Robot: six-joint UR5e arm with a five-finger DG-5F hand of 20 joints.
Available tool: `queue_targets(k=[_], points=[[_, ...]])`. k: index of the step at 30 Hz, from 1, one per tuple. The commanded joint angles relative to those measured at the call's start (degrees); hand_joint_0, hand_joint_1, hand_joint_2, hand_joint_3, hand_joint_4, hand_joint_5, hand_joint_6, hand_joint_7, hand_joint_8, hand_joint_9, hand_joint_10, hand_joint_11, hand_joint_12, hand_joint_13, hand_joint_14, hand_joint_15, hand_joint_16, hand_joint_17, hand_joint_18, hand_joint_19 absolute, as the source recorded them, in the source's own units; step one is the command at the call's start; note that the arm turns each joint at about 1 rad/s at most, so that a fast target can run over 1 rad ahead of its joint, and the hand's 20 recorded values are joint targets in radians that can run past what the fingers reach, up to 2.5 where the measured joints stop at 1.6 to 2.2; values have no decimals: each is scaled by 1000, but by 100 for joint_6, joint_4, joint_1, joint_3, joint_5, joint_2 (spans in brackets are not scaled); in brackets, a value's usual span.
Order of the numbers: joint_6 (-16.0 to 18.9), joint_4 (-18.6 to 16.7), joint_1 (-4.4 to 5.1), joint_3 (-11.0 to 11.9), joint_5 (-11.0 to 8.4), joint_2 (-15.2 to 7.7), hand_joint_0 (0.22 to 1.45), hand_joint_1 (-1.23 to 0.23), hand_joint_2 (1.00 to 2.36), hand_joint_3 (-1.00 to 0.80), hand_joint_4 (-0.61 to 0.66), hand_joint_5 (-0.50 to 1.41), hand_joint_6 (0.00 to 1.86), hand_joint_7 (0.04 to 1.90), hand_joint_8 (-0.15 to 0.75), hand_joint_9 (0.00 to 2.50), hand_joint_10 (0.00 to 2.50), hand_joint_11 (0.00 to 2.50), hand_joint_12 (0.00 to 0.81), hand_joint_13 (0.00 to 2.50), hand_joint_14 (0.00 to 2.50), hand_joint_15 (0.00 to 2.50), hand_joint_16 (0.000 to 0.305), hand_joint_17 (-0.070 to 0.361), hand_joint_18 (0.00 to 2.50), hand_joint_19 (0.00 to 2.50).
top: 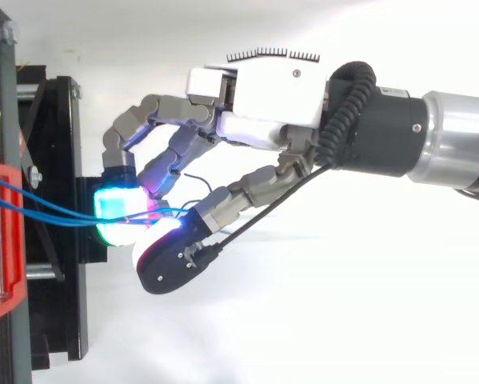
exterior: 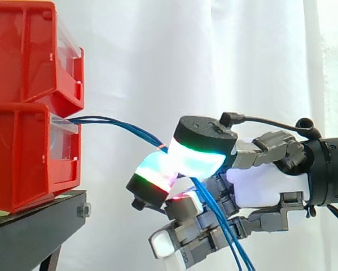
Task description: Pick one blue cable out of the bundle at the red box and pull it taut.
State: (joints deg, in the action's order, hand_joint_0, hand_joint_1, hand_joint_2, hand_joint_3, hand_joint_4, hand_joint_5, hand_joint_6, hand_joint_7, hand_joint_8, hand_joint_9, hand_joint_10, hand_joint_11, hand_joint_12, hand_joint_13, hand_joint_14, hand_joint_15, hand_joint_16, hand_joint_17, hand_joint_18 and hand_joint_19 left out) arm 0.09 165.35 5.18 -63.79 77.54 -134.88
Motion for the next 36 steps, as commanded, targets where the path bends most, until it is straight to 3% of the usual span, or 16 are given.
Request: queue_targets(k=[1,5,13,19,25,28,31,36], points=[[0,-3,1,-2,-2,-3,523,-930,1000,-500,49,-193,945,919,290,975,7,1234,385,715,16,515,53,118,612,310],[0,-3,1,-2,-2,5,448,-834,1000,-500,61,-178,940,906,322,1008,5,1189,414,724,16,512,59,132,625,344],[0,-12,1,-2,-2,5,597,-705,1001,-487,32,-166,926,1001,285,1031,10,1214,374,722,18,529,50,112,570,385],[0,-12,-8,7,7,5,643,-763,1013,-342,-3,-167,932,1068,289,1037,9,1210,379,739,18,526,49,111,588,358],[0,-12,-8,-2,-2,5,750,-815,1000,-500,-138,-182,941,1185,284,987,7,1191,374,723,17,488,50,112,609,285],[0,-12,-8,7,-11,5,784,-831,1000,-500,-152,-189,940,1348,278,961,11,1157,371,703,17,467,50,112,611,247],[0,-12,-8,-2,-11,-3,770,-837,1000,-500,-163,-196,952,1263,278,935,13,1143,372,677,15,450,50,112,609,231],[0,-12,1,-2,-11,5,700,-923,1000,-500,-43,-186,958,1038,265,904,12,1133,369,654,16,450,50,112,582,230]])
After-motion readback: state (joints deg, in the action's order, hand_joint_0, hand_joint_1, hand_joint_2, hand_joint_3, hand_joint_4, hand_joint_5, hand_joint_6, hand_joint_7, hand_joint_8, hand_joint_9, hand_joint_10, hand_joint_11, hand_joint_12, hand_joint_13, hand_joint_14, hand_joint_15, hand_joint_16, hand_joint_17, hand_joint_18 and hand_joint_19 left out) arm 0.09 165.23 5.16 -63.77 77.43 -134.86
